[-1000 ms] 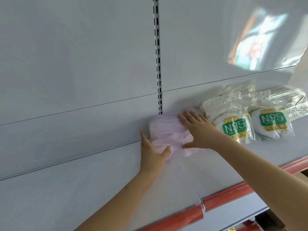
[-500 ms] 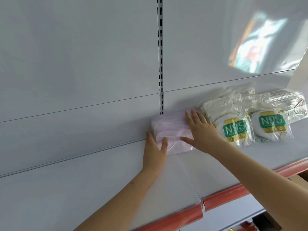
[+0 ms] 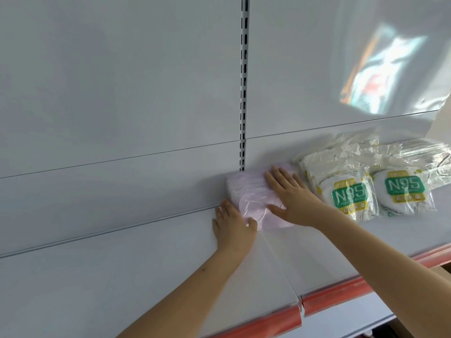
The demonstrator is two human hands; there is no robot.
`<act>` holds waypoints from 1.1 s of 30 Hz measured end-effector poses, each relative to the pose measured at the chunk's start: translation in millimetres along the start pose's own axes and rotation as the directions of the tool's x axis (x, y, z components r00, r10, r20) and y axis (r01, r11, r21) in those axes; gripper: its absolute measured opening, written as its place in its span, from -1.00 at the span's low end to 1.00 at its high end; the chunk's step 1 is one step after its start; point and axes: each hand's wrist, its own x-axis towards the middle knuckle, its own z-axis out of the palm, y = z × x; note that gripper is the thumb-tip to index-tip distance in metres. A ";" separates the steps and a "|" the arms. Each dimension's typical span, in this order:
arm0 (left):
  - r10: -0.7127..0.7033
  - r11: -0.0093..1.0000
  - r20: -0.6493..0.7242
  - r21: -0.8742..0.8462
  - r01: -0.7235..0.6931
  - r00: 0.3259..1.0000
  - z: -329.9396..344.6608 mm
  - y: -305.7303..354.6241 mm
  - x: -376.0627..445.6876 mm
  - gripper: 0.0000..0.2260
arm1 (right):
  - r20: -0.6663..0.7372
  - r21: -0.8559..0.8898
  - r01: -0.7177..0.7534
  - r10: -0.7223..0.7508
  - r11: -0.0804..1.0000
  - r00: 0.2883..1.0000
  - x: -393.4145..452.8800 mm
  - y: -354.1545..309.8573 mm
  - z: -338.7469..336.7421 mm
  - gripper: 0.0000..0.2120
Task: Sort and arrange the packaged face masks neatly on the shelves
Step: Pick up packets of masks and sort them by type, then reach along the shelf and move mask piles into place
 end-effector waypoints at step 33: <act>-0.357 0.931 -0.724 -0.224 0.288 0.590 -403.6 -413.1 -262.4 -0.60 | -0.200 0.974 0.225 -0.411 0.014 0.889 87.1 -714.8 -120.2 -0.61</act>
